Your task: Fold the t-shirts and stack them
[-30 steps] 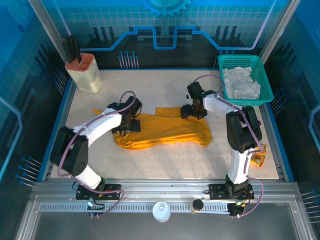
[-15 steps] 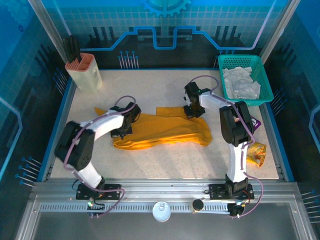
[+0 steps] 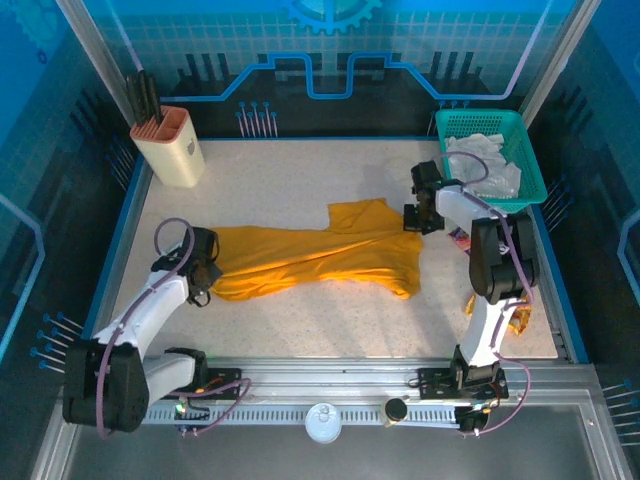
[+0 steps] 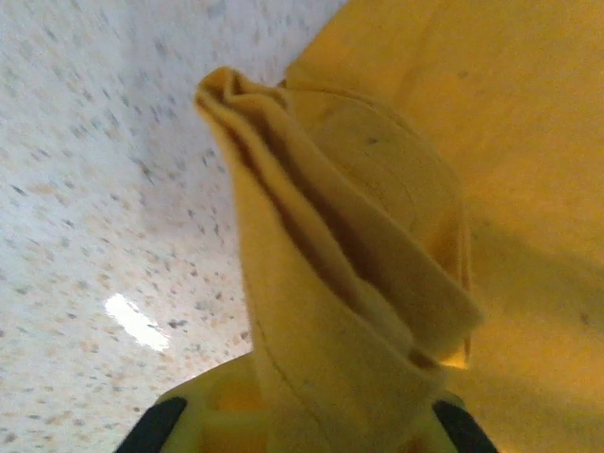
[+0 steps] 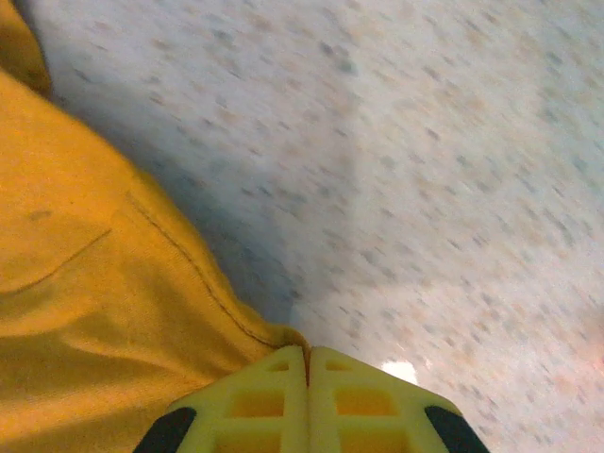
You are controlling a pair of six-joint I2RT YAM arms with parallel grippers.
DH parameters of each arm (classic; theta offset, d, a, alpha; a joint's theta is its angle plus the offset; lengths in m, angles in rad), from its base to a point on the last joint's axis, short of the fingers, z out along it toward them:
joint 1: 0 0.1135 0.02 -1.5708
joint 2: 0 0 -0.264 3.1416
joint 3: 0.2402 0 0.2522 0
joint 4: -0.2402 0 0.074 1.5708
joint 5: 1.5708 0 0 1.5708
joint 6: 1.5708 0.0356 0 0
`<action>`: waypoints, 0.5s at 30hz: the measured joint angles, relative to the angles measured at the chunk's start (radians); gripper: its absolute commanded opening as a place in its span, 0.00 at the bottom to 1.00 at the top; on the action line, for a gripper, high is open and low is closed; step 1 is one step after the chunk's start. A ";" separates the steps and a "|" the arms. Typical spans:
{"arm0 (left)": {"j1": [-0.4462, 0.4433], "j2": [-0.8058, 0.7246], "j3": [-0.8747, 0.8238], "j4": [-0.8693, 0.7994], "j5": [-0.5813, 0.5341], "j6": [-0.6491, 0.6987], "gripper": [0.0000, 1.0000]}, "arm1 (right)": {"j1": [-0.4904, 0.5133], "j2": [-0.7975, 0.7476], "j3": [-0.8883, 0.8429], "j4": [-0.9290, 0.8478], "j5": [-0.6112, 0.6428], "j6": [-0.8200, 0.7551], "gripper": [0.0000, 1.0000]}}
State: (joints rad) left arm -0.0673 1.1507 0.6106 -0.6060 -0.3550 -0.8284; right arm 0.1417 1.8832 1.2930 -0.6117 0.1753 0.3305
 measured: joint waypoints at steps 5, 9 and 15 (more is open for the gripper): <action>0.006 0.016 -0.059 0.038 0.019 -0.064 0.81 | -0.014 -0.053 -0.110 0.004 0.006 0.037 0.00; 0.006 -0.062 -0.069 0.033 0.019 -0.089 0.98 | -0.014 -0.067 -0.129 -0.011 0.003 0.048 0.23; 0.006 -0.122 -0.005 -0.026 0.016 -0.069 0.99 | 0.017 -0.129 -0.050 -0.064 -0.003 0.040 0.63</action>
State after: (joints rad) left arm -0.0608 1.0290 0.6056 -0.6315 -0.3389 -0.8978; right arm 0.1589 1.7542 1.2427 -0.6754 0.1722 0.3710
